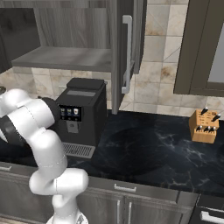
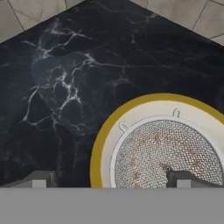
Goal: Open the cabinet and setup a tea strainer by placing it in the bowl upright.
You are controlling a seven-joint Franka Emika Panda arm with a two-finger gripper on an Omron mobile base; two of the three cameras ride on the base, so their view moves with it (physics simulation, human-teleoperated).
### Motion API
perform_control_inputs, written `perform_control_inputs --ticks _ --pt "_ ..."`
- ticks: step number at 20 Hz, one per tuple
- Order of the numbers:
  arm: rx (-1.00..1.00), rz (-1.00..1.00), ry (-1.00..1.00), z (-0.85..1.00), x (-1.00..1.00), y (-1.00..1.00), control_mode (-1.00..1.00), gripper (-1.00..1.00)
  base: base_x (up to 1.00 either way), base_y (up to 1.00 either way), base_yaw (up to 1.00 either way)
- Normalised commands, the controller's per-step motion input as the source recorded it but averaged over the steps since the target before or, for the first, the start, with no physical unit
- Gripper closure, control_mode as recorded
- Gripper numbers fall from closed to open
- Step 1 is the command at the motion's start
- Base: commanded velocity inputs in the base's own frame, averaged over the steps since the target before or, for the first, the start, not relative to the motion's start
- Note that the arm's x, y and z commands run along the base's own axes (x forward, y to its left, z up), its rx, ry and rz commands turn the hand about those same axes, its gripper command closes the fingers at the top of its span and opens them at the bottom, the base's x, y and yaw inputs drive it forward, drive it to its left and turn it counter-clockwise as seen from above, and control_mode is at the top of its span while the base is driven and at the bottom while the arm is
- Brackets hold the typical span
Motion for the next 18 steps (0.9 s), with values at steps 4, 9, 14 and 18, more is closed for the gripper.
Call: perform_control_inputs --ticks 4,9,14,18 --pt "0.16 0.00 0.04 0.09 -0.05 -0.33 -1.00 -1.00 0.00 0.00 0.00" --pt "0.10 -0.03 0.01 0.36 -0.41 -0.38 -1.00 -1.00 0.00 0.00 0.00" --pt "0.05 -0.03 0.00 0.67 -0.54 -0.70 -1.00 -1.00 0.00 0.00 0.00" --pt "0.00 0.00 -0.05 0.94 -0.69 -0.83 -1.00 -1.00 0.00 0.00 0.00"
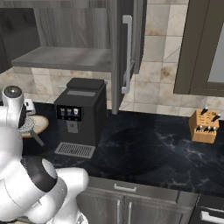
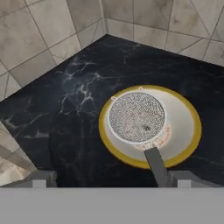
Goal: Open the cabinet and setup a tea strainer by placing it in the bowl upright.
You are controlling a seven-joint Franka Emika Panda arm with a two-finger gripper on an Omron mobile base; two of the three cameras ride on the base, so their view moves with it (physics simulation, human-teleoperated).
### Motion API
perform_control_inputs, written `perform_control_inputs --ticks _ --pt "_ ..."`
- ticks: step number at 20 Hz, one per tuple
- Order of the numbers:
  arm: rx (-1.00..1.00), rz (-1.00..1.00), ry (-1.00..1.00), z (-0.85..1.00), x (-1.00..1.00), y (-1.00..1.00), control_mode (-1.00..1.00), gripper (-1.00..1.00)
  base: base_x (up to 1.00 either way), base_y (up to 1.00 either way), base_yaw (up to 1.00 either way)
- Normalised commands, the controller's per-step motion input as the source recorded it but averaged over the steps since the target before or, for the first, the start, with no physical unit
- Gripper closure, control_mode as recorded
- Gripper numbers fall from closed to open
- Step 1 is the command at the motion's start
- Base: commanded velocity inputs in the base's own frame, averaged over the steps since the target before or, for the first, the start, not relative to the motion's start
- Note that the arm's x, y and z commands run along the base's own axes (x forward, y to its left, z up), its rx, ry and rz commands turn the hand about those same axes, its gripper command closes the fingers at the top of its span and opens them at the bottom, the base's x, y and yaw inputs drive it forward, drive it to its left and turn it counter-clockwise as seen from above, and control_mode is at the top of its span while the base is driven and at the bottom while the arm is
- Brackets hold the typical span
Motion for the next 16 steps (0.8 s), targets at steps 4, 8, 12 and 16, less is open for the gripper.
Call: perform_control_inputs --ticks 4,8,12,16 --pt "0.00 0.00 0.00 0.97 -0.71 -0.90 -1.00 -1.00 0.00 0.00 0.00" --pt "0.00 -0.01 -0.01 1.00 -0.93 -0.68 -1.00 -1.00 0.00 0.00 0.00" --pt "0.00 -0.04 0.00 1.00 -0.88 -0.73 -1.00 -1.00 0.00 0.00 0.00" --pt "-0.05 -0.14 0.04 0.71 -0.53 -0.78 -1.00 -1.00 0.00 0.00 0.00"
